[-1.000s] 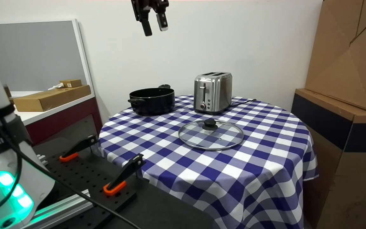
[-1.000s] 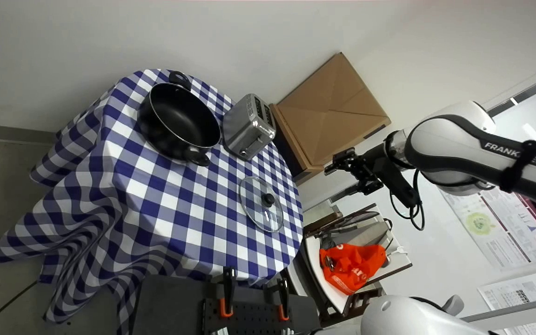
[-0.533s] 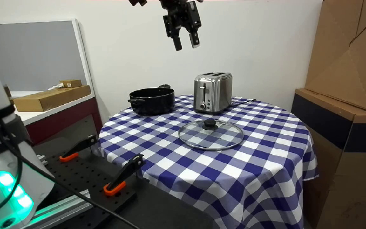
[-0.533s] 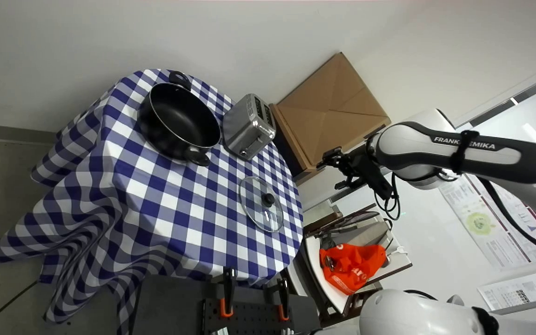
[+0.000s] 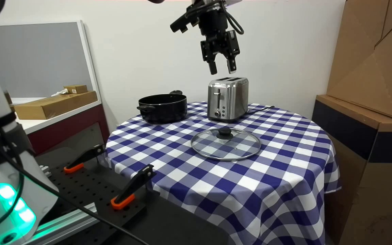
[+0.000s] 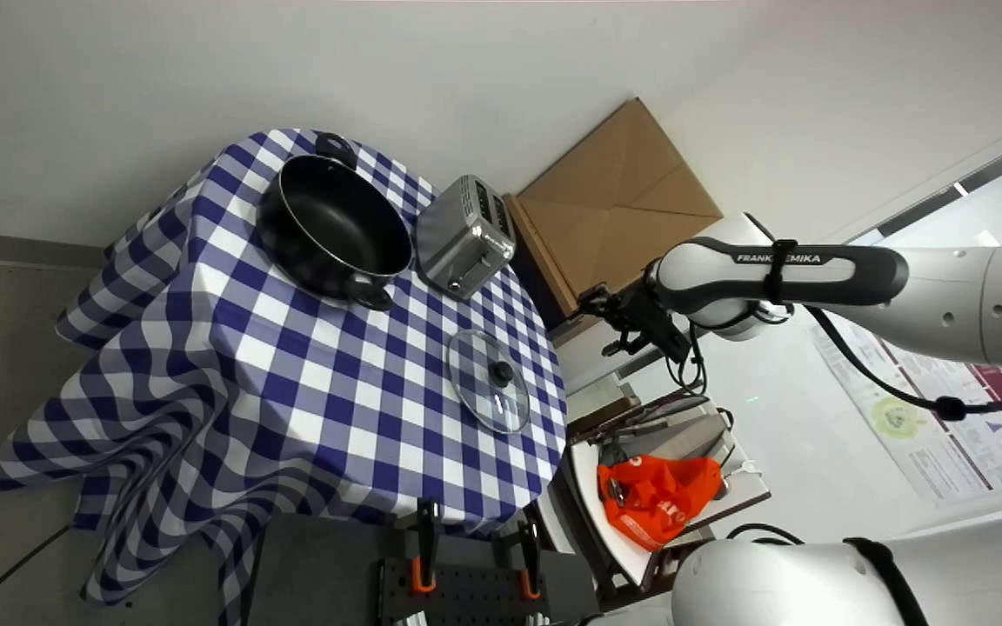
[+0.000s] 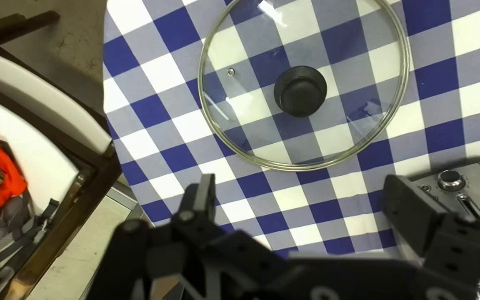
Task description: Pick up the lid from the table and put it on the pot.
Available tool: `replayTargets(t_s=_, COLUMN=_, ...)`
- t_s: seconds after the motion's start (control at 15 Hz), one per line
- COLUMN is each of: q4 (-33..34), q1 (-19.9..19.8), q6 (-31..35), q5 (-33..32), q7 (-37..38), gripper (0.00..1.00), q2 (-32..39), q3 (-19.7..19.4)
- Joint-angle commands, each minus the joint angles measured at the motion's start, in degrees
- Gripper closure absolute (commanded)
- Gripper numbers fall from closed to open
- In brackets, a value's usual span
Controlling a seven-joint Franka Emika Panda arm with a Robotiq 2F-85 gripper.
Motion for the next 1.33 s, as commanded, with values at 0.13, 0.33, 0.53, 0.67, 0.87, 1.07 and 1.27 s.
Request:
replayTargets(t_s=0.13, q4=7.5, q1=5.7, q6=3.1, q5=-1.7, q7=3.3, gripper=0.0, q2=11.5, q3=-4.9)
replayTargets(t_s=0.33, q4=9.7, q1=8.5, q6=3.5, q5=-1.1, q7=3.5, gripper=0.0, q2=16.0, q3=-7.4)
replayTargets(t_s=0.53, q4=11.9, q1=11.0, q6=3.9, q5=-0.3, q7=3.1, gripper=0.0, q2=20.3, q3=-9.5)
replayTargets(t_s=0.67, q4=13.5, q1=12.2, q6=3.9, q5=0.6, q7=2.4, gripper=0.0, q2=23.0, q3=-10.3)
replayTargets(t_s=0.87, q4=15.0, q1=13.7, q6=3.8, q5=1.3, q7=1.9, gripper=0.0, q2=26.2, q3=-11.1)
replayTargets(t_s=1.07, q4=16.2, q1=15.0, q6=3.7, q5=1.6, q7=1.7, gripper=0.0, q2=29.2, q3=-11.9)
replayTargets(t_s=1.27, q4=17.6, q1=15.5, q6=3.1, q5=2.4, q7=1.3, gripper=0.0, q2=31.6, q3=-12.4)
